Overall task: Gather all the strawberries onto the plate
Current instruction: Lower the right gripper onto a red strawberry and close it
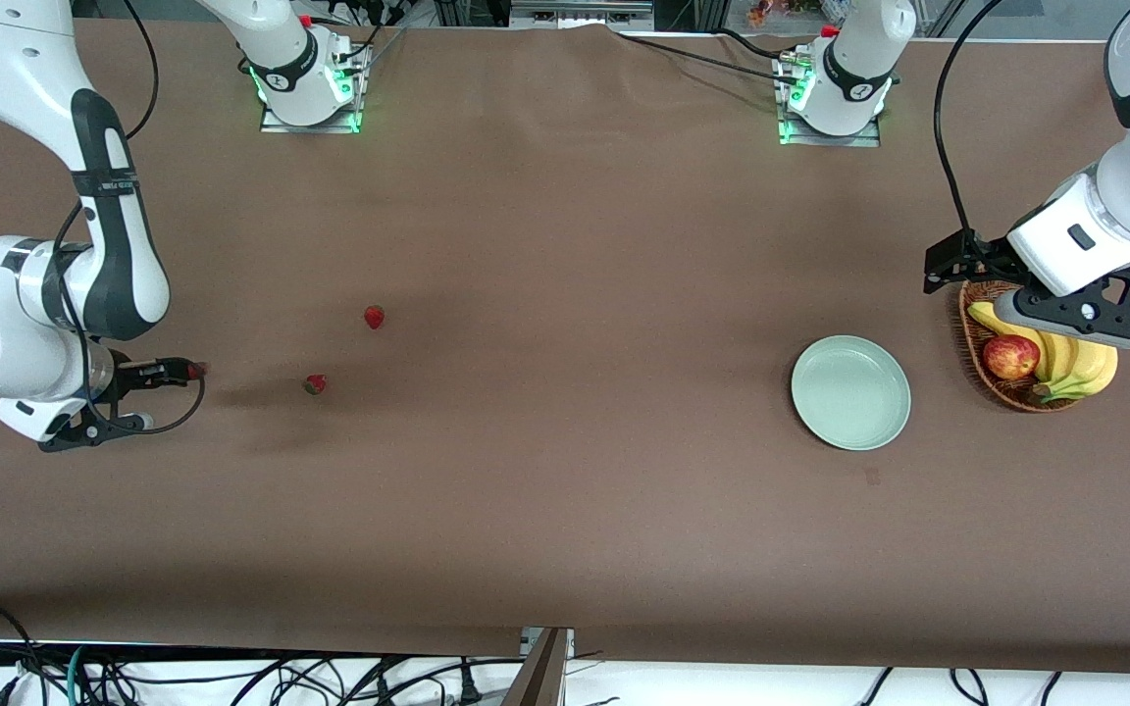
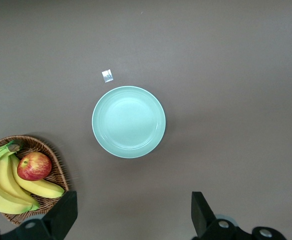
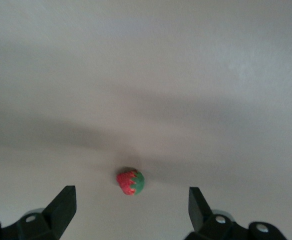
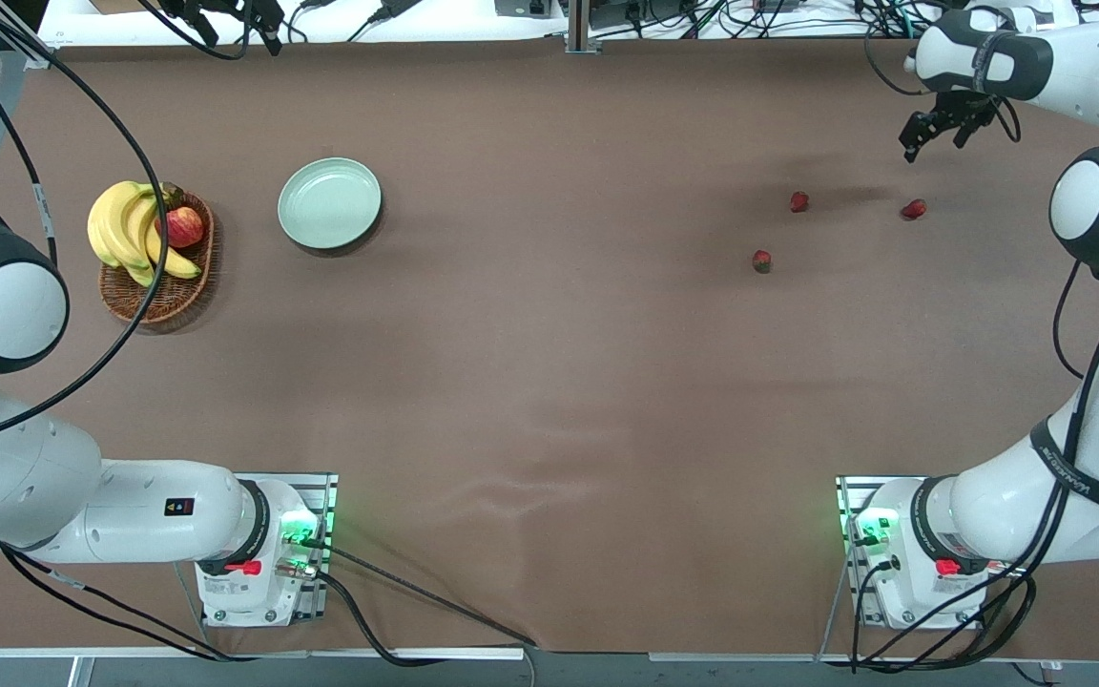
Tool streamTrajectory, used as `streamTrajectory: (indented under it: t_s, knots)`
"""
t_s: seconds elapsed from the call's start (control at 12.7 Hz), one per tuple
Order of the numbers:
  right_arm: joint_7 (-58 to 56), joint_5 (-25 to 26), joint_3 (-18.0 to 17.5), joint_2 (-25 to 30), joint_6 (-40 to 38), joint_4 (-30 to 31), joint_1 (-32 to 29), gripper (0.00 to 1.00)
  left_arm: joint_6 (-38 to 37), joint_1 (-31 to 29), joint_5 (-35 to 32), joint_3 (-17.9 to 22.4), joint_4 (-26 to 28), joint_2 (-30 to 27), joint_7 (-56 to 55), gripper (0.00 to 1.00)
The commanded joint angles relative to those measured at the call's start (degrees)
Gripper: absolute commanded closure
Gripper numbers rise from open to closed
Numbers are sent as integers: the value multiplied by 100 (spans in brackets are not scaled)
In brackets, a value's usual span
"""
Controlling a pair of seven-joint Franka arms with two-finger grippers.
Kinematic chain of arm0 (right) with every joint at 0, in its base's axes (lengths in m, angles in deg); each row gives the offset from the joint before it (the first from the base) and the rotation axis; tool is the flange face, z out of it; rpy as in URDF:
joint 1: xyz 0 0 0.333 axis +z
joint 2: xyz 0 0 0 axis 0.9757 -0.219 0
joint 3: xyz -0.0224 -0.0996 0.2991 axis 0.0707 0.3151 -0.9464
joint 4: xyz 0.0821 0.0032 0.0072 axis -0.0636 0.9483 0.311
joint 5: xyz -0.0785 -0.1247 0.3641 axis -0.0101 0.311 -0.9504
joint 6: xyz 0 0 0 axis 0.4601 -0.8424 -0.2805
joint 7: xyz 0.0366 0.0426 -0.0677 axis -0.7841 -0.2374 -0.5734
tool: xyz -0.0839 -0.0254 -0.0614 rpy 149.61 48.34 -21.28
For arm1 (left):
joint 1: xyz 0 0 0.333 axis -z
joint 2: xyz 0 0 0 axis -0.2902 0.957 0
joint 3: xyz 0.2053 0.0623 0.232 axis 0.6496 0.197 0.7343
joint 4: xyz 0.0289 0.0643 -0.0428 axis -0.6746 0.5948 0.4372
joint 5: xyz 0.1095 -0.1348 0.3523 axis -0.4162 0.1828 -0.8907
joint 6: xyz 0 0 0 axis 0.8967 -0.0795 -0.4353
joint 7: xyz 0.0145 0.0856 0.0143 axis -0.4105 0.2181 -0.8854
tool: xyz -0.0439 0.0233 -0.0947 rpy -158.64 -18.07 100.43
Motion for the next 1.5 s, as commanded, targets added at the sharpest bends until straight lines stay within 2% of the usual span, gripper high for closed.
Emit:
streamTrajectory:
  t_s: [0.0,0.32,0.47,0.87,1.02,1.26,1.42]
  knots:
    - [-111,-19,-88,27,623,607,-134,5,-102,-4,27,-1,-150,59,1,0]
    - [-120,-151,-88,1,871,969,-222,23,-102,-13,27,-1,-150,59,10,0]
    - [-120,-160,-97,1,1055,1127,-249,25,-102,-13,27,8,-150,59,19,0]
    - [-286,-502,-114,-166,1293,1216,-345,37,-102,-4,27,-9,-150,59,10,0]
    - [-287,-512,-123,-166,1284,1216,-345,50,-102,-4,27,-1,-150,59,10,0]
    - [-278,-520,-132,-131,1223,1155,-337,81,-102,-13,27,-1,-150,59,10,0]
    - [-225,-520,-237,-18,1022,1032,-328,88,-102,-13,27,-1,-150,59,10,0]
